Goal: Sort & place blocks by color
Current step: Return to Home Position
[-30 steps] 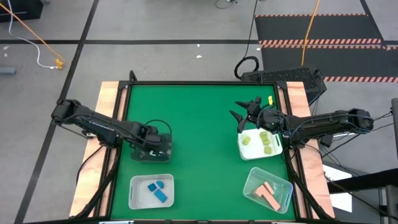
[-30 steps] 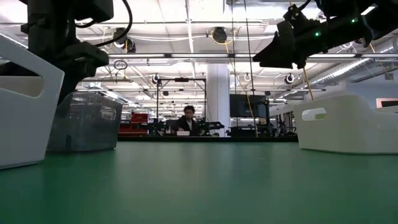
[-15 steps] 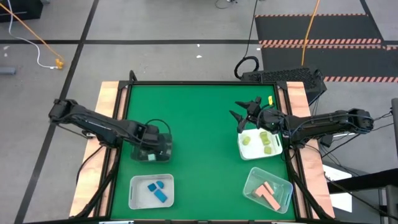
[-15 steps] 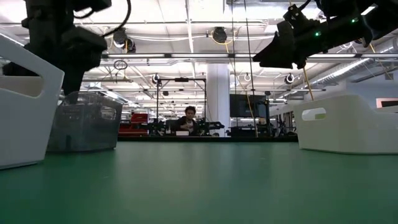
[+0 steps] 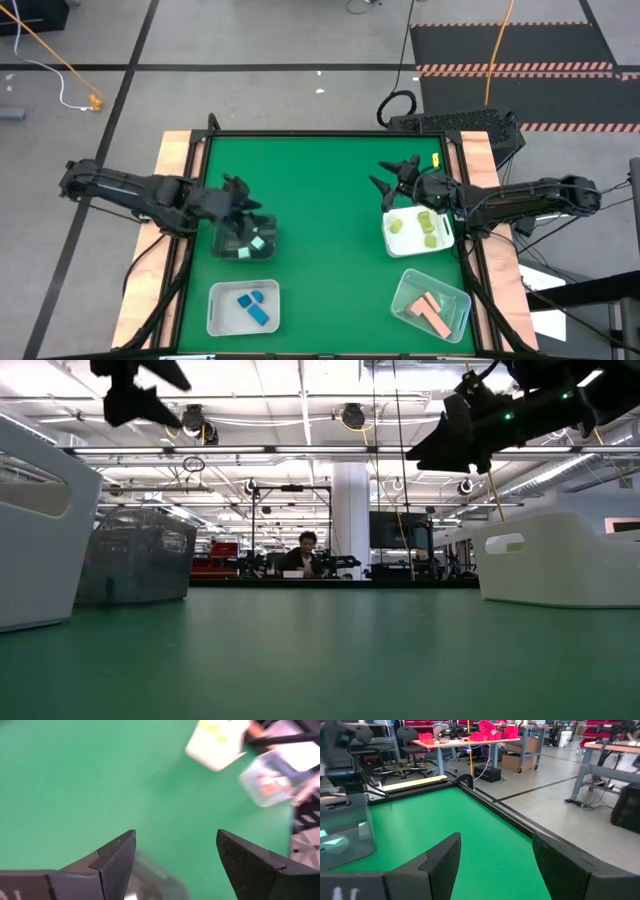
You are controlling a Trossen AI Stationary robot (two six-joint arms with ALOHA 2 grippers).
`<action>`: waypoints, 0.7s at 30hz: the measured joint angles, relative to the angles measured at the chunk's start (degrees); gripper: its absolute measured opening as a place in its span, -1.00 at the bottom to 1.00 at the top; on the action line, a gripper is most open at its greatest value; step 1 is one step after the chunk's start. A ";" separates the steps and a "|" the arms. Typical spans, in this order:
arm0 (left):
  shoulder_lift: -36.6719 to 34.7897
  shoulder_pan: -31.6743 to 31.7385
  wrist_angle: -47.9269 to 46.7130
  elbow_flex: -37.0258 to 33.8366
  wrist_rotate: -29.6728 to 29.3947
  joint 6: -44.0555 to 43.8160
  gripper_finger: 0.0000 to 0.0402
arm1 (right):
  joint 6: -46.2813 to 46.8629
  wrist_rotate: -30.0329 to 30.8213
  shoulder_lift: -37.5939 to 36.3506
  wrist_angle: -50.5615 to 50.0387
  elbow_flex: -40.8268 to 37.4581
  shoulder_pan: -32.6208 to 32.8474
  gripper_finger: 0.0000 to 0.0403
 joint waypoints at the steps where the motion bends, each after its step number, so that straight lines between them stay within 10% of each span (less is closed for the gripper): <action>1: -1.27 0.00 1.18 0.00 0.00 2.61 0.37 | 0.41 -0.75 0.00 0.00 0.00 -0.44 0.18; 11: -9.76 0.17 1.27 0.00 -2.67 40.15 0.39 | 0.96 -2.55 0.00 -0.30 0.00 -5.16 0.18; 21: -15.29 3.78 -3.96 0.00 -15.43 36.88 0.37 | 0.96 -9.26 0.00 -1.25 0.02 -12.54 0.18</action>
